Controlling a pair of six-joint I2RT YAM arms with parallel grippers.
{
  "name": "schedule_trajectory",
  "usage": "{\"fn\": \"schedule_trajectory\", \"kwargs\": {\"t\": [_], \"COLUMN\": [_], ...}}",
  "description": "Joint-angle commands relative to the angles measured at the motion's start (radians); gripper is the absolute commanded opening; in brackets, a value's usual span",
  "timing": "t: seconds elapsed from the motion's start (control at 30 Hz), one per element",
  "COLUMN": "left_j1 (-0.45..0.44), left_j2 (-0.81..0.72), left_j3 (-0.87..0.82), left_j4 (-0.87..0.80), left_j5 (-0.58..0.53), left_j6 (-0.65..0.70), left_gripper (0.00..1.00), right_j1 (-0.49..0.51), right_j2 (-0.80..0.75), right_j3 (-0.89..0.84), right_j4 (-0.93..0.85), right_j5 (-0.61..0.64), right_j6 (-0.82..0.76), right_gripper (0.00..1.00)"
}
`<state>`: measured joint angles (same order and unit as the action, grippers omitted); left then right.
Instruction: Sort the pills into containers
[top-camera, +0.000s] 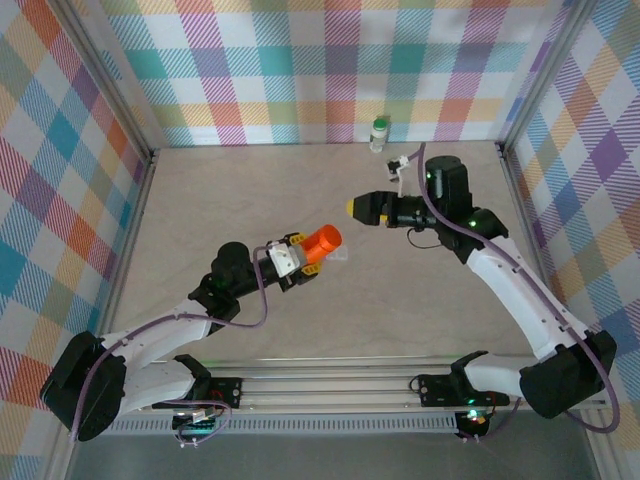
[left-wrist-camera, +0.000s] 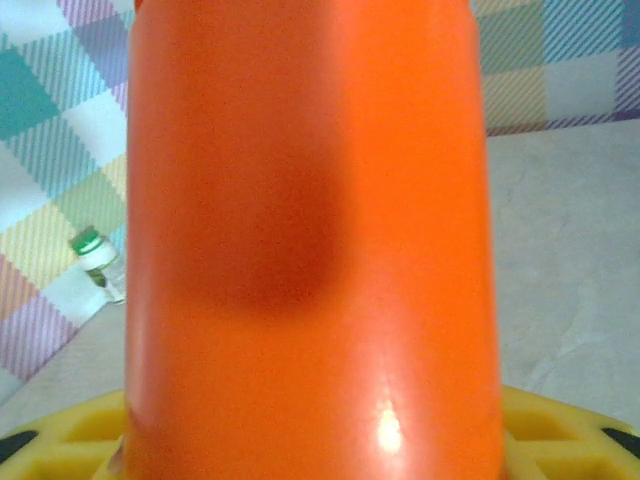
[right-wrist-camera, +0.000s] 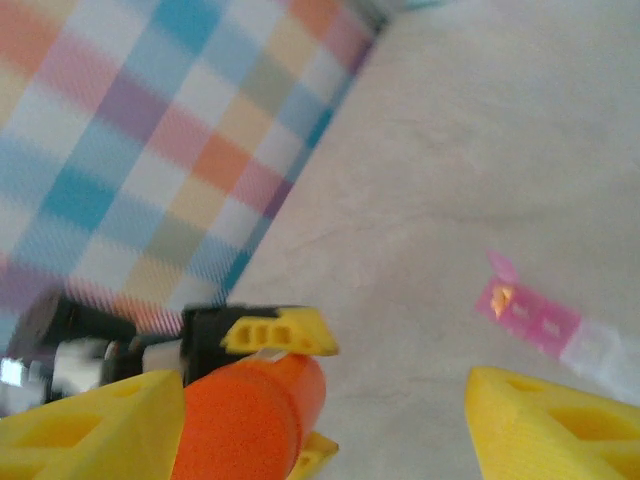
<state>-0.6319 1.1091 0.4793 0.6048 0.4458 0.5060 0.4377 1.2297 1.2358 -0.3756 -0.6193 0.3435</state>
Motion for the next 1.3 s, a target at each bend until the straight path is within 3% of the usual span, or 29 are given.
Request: {"fn": "schedule_trajectory", "kwargs": {"t": [0.0, 0.13, 0.3, 0.63, 0.97, 1.27], "left_j1": [0.008, 0.008, 0.008, 0.008, 0.007, 0.007], "left_j2": [-0.027, -0.049, -0.059, -0.042, -0.028, -0.045], "left_j3": [0.009, 0.015, 0.04, 0.064, 0.07, 0.067], "left_j4": [0.041, 0.026, -0.026, -0.056, -0.054, -0.059], "left_j5": [0.14, 0.175, 0.212, 0.244, 0.255, 0.246], "left_j6": [-0.064, -0.072, -0.059, -0.052, -0.05, -0.046], "left_gripper": [0.0, 0.0, 0.0, 0.0, 0.0, 0.0], "right_j1": [0.006, 0.006, 0.008, 0.044, 0.113, 0.141], "right_j2": [-0.048, -0.097, -0.074, 0.011, 0.108, 0.149], "right_j3": [0.032, -0.03, -0.018, 0.065, 0.138, 0.167], "right_j4": [-0.092, -0.128, -0.182, -0.285, -0.345, -0.431], "right_j5": [-0.215, -0.267, -0.383, -0.439, -0.344, -0.315], "right_j6": [-0.565, -0.938, -1.142, -1.271, -1.322, -1.355], "right_gripper": [0.72, 0.73, 0.72, 0.73, 0.75, 0.56]}}
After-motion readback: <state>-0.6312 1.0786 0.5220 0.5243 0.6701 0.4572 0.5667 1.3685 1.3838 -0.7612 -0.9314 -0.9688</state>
